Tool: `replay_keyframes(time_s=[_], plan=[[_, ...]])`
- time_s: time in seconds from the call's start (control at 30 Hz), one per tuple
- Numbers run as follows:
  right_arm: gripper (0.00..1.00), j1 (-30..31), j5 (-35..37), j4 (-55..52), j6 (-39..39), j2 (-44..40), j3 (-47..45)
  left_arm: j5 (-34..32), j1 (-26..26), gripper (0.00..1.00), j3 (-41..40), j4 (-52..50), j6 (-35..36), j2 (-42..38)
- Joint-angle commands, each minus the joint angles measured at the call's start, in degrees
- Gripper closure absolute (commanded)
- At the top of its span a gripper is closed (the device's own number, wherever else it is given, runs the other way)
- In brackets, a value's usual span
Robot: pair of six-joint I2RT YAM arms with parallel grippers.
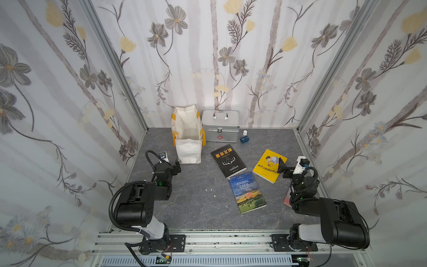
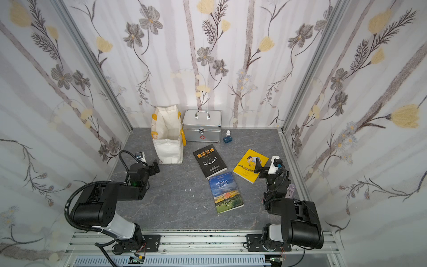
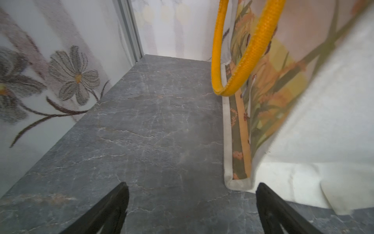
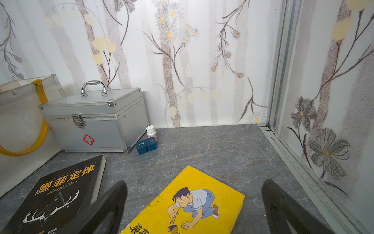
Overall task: Take out the books from the canvas bag
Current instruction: Reset both arms
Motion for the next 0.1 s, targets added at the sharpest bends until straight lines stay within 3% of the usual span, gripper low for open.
replay_keyframes(time_s=[0.0,0.07], plan=[[0.00,0.3,0.8,0.0,-1.1,0.0,0.6,2.3,0.2,0.00,0.1,-0.2,-0.2,-0.1],[0.00,0.3,0.7,0.0,-1.1,-0.1,0.6,2.2,0.2,0.00,-0.5,0.3,-0.2,-0.5]])
